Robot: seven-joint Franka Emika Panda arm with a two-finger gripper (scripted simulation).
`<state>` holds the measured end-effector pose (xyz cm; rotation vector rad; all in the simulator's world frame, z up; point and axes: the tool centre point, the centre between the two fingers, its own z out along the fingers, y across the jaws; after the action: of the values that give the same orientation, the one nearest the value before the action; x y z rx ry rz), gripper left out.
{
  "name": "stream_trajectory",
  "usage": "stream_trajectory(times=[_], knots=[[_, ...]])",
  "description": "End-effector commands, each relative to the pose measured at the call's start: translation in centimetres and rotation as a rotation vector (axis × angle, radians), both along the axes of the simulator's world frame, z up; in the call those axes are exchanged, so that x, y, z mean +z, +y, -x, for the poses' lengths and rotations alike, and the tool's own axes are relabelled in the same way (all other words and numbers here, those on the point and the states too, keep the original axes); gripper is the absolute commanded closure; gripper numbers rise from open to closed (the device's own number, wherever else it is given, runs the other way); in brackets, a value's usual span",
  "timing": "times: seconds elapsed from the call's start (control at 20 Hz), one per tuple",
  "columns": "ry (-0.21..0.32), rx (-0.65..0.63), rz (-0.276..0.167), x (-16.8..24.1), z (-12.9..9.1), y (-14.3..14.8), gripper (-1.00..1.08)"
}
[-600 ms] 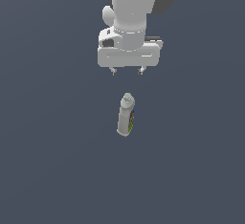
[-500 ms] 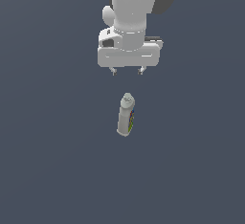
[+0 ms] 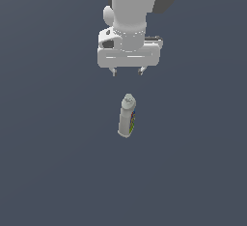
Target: Pick up the object and move it to a goal position.
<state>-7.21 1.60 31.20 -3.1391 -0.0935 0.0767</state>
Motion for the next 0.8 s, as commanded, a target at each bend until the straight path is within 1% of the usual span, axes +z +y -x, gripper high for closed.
stream_trajectory(times=[0.0,0.35,0.75], knots=[[0.002,0.003,-0.001,0.0,0.0,0.0,-0.92],[-0.003,-0.039,0.001,-0.2,-0.5,0.0,-0.92],[-0.014,-0.165,0.006,-0.8,-2.2,0.2,-0.92]])
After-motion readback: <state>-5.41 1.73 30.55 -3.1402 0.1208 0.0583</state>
